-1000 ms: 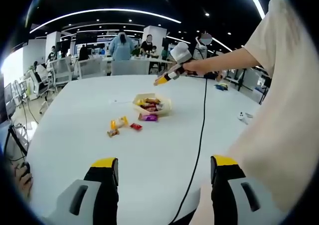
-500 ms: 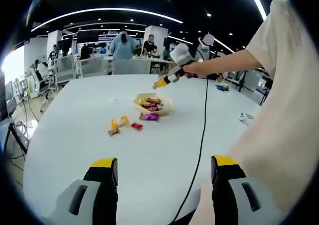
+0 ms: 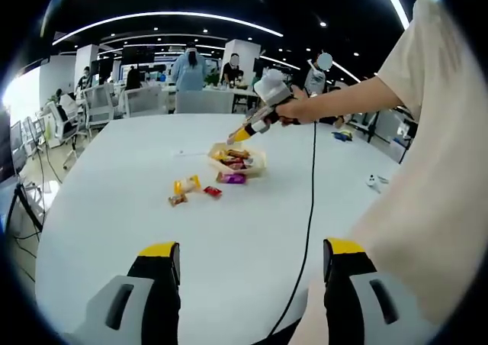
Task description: Place the target food into the container with the food tongs after gripping and lifting it, then release it inside without dropping or visibly crushing the food.
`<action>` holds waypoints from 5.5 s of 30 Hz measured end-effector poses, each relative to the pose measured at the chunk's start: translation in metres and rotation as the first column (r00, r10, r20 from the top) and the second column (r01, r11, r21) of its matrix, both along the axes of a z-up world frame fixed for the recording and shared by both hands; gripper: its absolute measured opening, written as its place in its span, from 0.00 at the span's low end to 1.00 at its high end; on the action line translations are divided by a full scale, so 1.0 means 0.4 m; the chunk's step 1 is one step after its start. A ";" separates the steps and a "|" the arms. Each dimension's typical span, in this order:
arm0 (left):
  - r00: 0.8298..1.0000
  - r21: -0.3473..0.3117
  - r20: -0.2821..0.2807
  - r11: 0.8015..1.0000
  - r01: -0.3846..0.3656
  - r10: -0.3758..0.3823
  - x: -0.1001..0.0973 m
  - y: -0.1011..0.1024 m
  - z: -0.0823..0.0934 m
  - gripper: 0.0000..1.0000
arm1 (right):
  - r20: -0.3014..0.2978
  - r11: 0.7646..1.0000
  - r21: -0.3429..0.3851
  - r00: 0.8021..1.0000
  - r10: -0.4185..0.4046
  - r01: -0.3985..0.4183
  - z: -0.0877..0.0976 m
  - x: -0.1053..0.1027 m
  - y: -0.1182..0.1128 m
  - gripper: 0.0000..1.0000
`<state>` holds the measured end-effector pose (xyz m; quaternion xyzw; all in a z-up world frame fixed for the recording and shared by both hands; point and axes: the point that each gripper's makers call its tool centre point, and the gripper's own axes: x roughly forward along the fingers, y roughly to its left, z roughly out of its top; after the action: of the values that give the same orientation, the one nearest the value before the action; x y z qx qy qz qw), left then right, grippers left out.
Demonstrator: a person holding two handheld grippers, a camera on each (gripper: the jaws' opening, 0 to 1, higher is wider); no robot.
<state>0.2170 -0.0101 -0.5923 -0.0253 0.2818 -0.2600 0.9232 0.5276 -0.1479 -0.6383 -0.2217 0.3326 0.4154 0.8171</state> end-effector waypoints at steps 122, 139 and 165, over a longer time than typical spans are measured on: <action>0.983 -0.057 -0.094 0.985 -0.164 0.158 -0.029 0.149 -0.075 0.79 | -0.166 0.892 -0.211 0.914 0.370 -0.400 -0.249 -0.098 0.331 0.23; 0.985 -0.053 -0.083 0.986 -0.157 0.152 -0.028 0.146 -0.066 0.79 | -0.157 0.928 -0.155 0.936 0.315 -0.339 -0.204 -0.099 0.311 0.22; 0.998 -0.032 -0.018 0.998 -0.053 0.052 0.005 0.087 -0.018 0.79 | -0.047 0.986 -0.085 0.989 0.139 -0.142 -0.055 -0.018 0.139 0.23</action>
<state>0.2189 0.0247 -0.5996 -0.0499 0.2848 -0.2398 0.9268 0.5204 -0.0923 -0.6604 -0.2718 0.3508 0.4613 0.7683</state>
